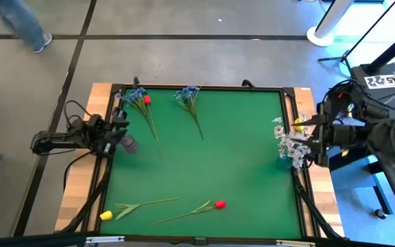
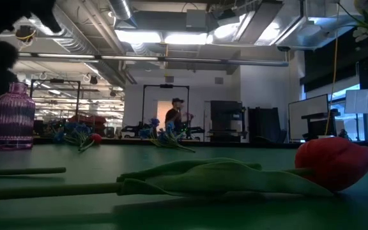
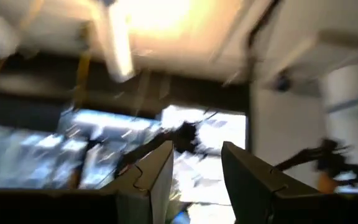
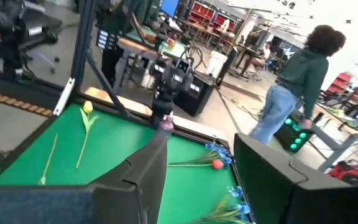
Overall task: Sort flowers into vase by color
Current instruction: Put the yellow flower into the blue vase
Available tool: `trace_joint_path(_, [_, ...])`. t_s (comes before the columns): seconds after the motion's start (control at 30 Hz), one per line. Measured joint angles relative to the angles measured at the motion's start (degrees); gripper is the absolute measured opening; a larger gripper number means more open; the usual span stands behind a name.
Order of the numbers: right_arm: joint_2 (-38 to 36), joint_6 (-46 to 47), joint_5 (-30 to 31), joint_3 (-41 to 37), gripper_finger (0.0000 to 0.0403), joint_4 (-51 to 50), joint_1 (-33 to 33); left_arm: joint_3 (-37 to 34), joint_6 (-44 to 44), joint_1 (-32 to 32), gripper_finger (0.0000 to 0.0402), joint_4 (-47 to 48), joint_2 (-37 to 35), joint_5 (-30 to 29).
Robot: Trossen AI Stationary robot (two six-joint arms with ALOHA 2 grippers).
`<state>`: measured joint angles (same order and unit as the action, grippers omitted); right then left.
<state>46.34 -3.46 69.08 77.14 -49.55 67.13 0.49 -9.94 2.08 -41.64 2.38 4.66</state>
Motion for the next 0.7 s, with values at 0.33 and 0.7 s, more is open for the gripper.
trace_joint_path(0.33, [9.2,-1.5,-7.4,0.0,0.0188,7.7,-19.5,8.2,8.5,-10.7,0.0133,-14.9,26.8,12.1])
trace_joint_path(0.7, [17.6,-1.6,-17.3,0.0,0.0188,10.6,-30.9,30.9,6.5,-26.0,0.0133,8.6,48.2,5.1])
